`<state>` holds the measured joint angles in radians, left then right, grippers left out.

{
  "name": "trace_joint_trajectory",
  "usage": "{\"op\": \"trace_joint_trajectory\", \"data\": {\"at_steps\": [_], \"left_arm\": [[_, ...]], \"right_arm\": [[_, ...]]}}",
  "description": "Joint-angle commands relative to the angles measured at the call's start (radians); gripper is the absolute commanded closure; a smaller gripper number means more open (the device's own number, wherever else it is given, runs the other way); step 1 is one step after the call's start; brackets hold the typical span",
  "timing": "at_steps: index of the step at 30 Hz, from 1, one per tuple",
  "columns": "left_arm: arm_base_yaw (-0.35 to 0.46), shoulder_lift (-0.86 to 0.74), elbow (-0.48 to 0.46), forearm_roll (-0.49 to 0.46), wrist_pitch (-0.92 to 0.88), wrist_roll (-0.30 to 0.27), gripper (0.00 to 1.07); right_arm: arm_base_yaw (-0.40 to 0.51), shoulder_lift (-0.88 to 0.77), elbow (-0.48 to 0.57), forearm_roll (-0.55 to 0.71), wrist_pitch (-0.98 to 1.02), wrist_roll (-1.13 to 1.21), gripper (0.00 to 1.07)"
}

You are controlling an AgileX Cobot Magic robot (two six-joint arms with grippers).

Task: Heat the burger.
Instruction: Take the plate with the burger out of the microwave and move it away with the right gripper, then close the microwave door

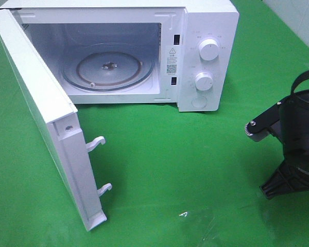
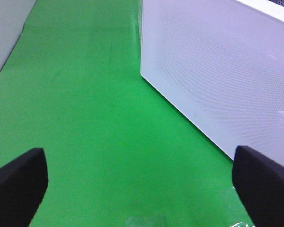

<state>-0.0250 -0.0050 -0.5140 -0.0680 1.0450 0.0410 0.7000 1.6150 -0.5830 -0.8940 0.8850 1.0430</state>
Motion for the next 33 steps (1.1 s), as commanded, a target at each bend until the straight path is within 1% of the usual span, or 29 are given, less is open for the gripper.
{"op": "trace_joint_trajectory", "data": {"at_steps": [1,2,3,4,7,9,12,13,15,16,19,20,21,22,23,24,25,26,27,28,30,31,32,33], "left_arm": [[0.004,-0.006,0.003,-0.007,-0.01,-0.002,0.08],[0.004,-0.006,0.003,-0.007,-0.01,-0.002,0.08],[0.004,-0.006,0.003,-0.007,-0.01,-0.002,0.08],[0.004,-0.006,0.003,-0.007,-0.01,-0.002,0.08],[0.004,-0.006,0.003,-0.007,-0.01,-0.002,0.08],[0.004,-0.006,0.003,-0.007,-0.01,-0.002,0.08],[0.004,-0.006,0.003,-0.007,-0.01,-0.002,0.08],[0.004,-0.006,0.003,-0.007,-0.01,-0.002,0.08],[0.004,-0.006,0.003,-0.007,-0.01,-0.002,0.08],[0.004,-0.006,0.003,-0.007,-0.01,-0.002,0.08],[0.004,-0.006,0.003,-0.007,-0.01,-0.002,0.08],[0.004,-0.006,0.003,-0.007,-0.01,-0.002,0.08],[0.004,-0.006,0.003,-0.007,-0.01,-0.002,0.08],[0.004,-0.006,0.003,-0.007,-0.01,-0.002,0.08],[0.004,-0.006,0.003,-0.007,-0.01,-0.002,0.08],[0.004,-0.006,0.003,-0.007,-0.01,-0.002,0.08],[0.004,-0.006,0.003,-0.007,-0.01,-0.002,0.08],[0.004,-0.006,0.003,-0.007,-0.01,-0.002,0.08],[0.004,-0.006,0.003,-0.007,-0.01,-0.002,0.08],[0.004,-0.006,0.003,-0.007,-0.01,-0.002,0.08],[0.004,-0.006,0.003,-0.007,-0.01,-0.002,0.08],[0.004,-0.006,0.003,-0.007,-0.01,-0.002,0.08],[0.004,-0.006,0.003,-0.007,-0.01,-0.002,0.08],[0.004,-0.006,0.003,-0.007,-0.01,-0.002,0.08]], "right_arm": [[-0.037,0.031,-0.006,-0.061,0.036,0.025,1.05],[-0.069,0.058,-0.006,-0.061,0.006,0.035,1.04],[-0.069,0.058,-0.006,-0.061,0.006,0.035,1.04],[-0.098,0.082,-0.006,-0.066,-0.022,0.037,1.04],[-0.11,0.096,-0.006,-0.072,-0.032,0.037,1.03],[-0.155,0.138,-0.006,-0.079,-0.082,0.061,1.02],[-0.164,0.15,-0.006,-0.081,-0.094,0.069,1.02],[-0.18,0.176,-0.006,-0.088,-0.107,0.078,1.01],[-0.181,0.198,-0.006,-0.094,-0.11,0.081,1.0],[-0.181,0.204,-0.006,-0.094,-0.118,0.081,0.97],[-0.179,0.202,-0.006,-0.094,-0.132,0.081,0.94],[-0.179,0.201,-0.006,-0.094,-0.132,0.08,0.88],[-0.179,0.199,-0.006,-0.084,-0.132,0.078,0.79],[-0.179,0.199,-0.006,-0.084,-0.132,0.078,0.79],[-0.179,0.187,-0.006,-0.063,-0.132,0.07,0.69],[-0.179,0.187,-0.006,-0.063,-0.132,0.07,0.69],[-0.179,0.16,-0.006,-0.04,-0.132,0.053,0.6],[-0.179,0.16,-0.006,-0.04,-0.132,0.053,0.6],[-0.179,0.123,-0.006,-0.016,-0.132,0.032,0.52],[-0.179,0.123,-0.006,-0.016,-0.132,0.032,0.52],[-0.179,0.062,-0.006,0.029,-0.138,0.013,0.47],[-0.179,0.062,-0.006,0.029,-0.138,0.013,0.47],[-0.179,0.006,-0.006,0.075,-0.156,-0.024,0.46],[-0.179,0.006,-0.006,0.075,-0.156,-0.024,0.46]]}}
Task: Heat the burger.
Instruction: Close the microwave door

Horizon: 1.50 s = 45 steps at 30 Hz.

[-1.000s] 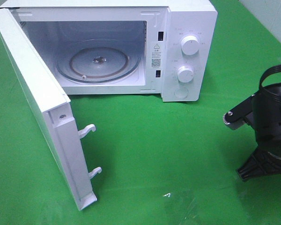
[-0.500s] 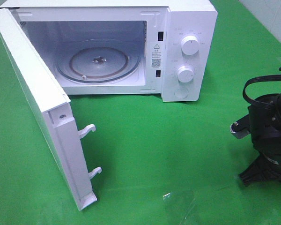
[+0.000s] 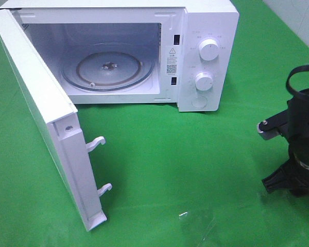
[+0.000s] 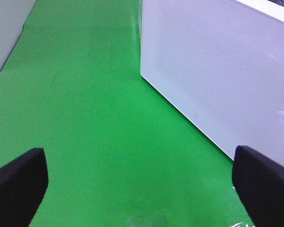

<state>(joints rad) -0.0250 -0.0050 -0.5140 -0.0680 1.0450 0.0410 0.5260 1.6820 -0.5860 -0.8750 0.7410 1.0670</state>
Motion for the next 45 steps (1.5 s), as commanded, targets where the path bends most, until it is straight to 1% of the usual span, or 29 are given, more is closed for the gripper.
{"op": "trace_joint_trajectory", "data": {"at_steps": [1,3,4,5,6,7,8,10,11,12,13,14,15,16,18,21,22,25,26,29,30,31,32,34,37,41,42,44,45], "left_arm": [[0.004,-0.006,0.003,-0.007,-0.01,-0.002,0.08],[0.004,-0.006,0.003,-0.007,-0.01,-0.002,0.08],[0.004,-0.006,0.003,-0.007,-0.01,-0.002,0.08],[0.004,-0.006,0.003,-0.007,-0.01,-0.002,0.08],[0.004,-0.006,0.003,-0.007,-0.01,-0.002,0.08],[0.004,-0.006,0.003,-0.007,-0.01,-0.002,0.08],[0.004,-0.006,0.003,-0.007,-0.01,-0.002,0.08],[0.004,-0.006,0.003,-0.007,-0.01,-0.002,0.08],[0.004,-0.006,0.003,-0.007,-0.01,-0.002,0.08],[0.004,-0.006,0.003,-0.007,-0.01,-0.002,0.08],[0.004,-0.006,0.003,-0.007,-0.01,-0.002,0.08],[0.004,-0.006,0.003,-0.007,-0.01,-0.002,0.08],[0.004,-0.006,0.003,-0.007,-0.01,-0.002,0.08],[0.004,-0.006,0.003,-0.007,-0.01,-0.002,0.08],[0.004,-0.006,0.003,-0.007,-0.01,-0.002,0.08],[0.004,-0.006,0.003,-0.007,-0.01,-0.002,0.08],[0.004,-0.006,0.003,-0.007,-0.01,-0.002,0.08],[0.004,-0.006,0.003,-0.007,-0.01,-0.002,0.08],[0.004,-0.006,0.003,-0.007,-0.01,-0.002,0.08],[0.004,-0.006,0.003,-0.007,-0.01,-0.002,0.08],[0.004,-0.006,0.003,-0.007,-0.01,-0.002,0.08],[0.004,-0.006,0.003,-0.007,-0.01,-0.002,0.08],[0.004,-0.006,0.003,-0.007,-0.01,-0.002,0.08],[0.004,-0.006,0.003,-0.007,-0.01,-0.002,0.08],[0.004,-0.006,0.003,-0.007,-0.01,-0.002,0.08],[0.004,-0.006,0.003,-0.007,-0.01,-0.002,0.08],[0.004,-0.006,0.003,-0.007,-0.01,-0.002,0.08],[0.004,-0.006,0.003,-0.007,-0.01,-0.002,0.08],[0.004,-0.006,0.003,-0.007,-0.01,-0.002,0.08]], "right_arm": [[-0.005,-0.112,-0.003,0.11,-0.033,-0.117,0.46],[-0.005,-0.141,-0.003,0.135,-0.045,-0.154,0.46],[-0.005,-0.202,-0.003,0.209,-0.072,-0.235,0.46],[-0.005,-0.202,-0.003,0.209,-0.072,-0.235,0.46],[-0.005,-0.261,-0.003,0.286,-0.092,-0.312,0.46],[-0.005,-0.261,-0.003,0.286,-0.092,-0.312,0.46],[-0.005,-0.321,-0.003,0.346,-0.092,-0.389,0.46],[-0.005,-0.352,-0.003,0.374,-0.091,-0.431,0.46],[-0.005,-0.418,-0.003,0.426,-0.085,-0.502,0.46],[-0.005,-0.418,-0.003,0.426,-0.085,-0.502,0.46],[-0.005,-0.478,-0.003,0.48,-0.076,-0.579,0.46],[-0.005,-0.478,-0.003,0.48,-0.076,-0.579,0.46],[-0.005,-0.538,-0.003,0.537,-0.054,-0.68,0.46],[-0.005,-0.538,-0.003,0.537,-0.054,-0.68,0.46],[-0.005,-0.667,-0.003,0.645,0.006,-0.849,0.41],[-0.005,-0.692,-0.003,0.666,0.023,-0.873,0.39],[-0.005,-0.754,-0.003,0.708,0.056,-0.921,0.36],[-0.005,-0.802,-0.003,0.733,0.081,-0.945,0.34],[-0.005,-0.862,-0.003,0.75,0.114,-0.952,0.33],[-0.005,-0.941,-0.003,0.76,0.172,-0.951,0.33],[-0.005,-0.941,-0.003,0.76,0.172,-0.951,0.33],[-0.005,-0.992,-0.003,0.767,0.207,-0.944,0.33],[-0.005,-0.992,-0.003,0.767,0.207,-0.944,0.33],[-0.005,-1.09,0.004,0.764,0.251,-0.93,0.33],[-0.005,-1.119,0.004,0.765,0.26,-0.93,0.33],[-0.006,-1.262,0.004,0.771,0.29,-0.929,0.33],[-0.006,-1.262,0.004,0.771,0.29,-0.929,0.33],[-0.013,-1.3,0.004,0.774,0.294,-0.929,0.33],[-0.045,-1.329,0.006,0.78,0.294,-0.929,0.33]]}}
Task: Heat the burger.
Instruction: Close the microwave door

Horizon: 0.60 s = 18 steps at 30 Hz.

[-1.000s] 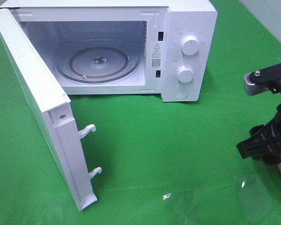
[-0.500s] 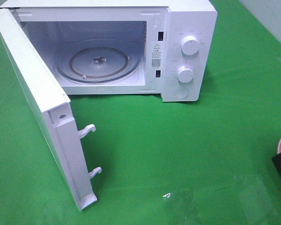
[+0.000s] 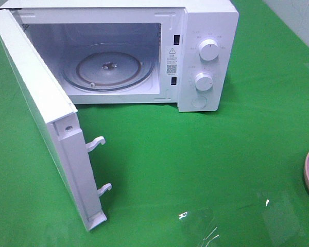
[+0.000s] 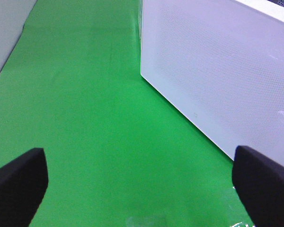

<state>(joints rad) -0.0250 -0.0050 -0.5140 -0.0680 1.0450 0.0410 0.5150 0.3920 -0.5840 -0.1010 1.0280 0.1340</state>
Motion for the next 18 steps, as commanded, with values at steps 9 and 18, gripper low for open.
{"op": "trace_joint_trajectory", "data": {"at_steps": [9,18], "left_arm": [[0.004,-0.006,0.003,-0.007,-0.01,-0.002,0.08],[0.004,-0.006,0.003,-0.007,-0.01,-0.002,0.08]], "right_arm": [[-0.201,-0.2,0.072,0.019,-0.024,-0.007,0.33],[-0.349,-0.384,0.073,0.02,-0.024,-0.008,0.33]]}}
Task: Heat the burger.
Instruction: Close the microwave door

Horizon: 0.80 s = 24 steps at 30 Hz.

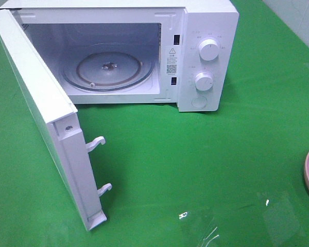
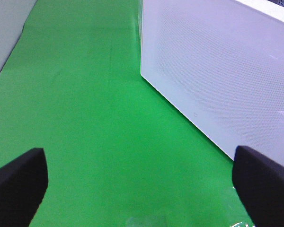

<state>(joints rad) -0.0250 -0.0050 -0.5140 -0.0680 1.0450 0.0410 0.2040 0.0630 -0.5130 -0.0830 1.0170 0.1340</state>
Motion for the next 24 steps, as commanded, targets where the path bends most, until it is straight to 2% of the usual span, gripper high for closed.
{"op": "trace_joint_trajectory", "data": {"at_steps": [1,5,24], "left_arm": [[0.004,-0.006,0.003,-0.007,-0.01,-0.002,0.08],[0.004,-0.007,0.003,-0.009,-0.01,-0.002,0.08],[0.004,-0.007,0.003,-0.009,-0.01,-0.002,0.08]], "right_arm": [[-0.061,-0.096,0.002,0.002,-0.013,-0.008,0.33],[-0.09,-0.093,0.002,0.007,-0.013,-0.013,0.34],[-0.09,-0.092,0.002,0.007,-0.013,-0.003,0.34]]}}
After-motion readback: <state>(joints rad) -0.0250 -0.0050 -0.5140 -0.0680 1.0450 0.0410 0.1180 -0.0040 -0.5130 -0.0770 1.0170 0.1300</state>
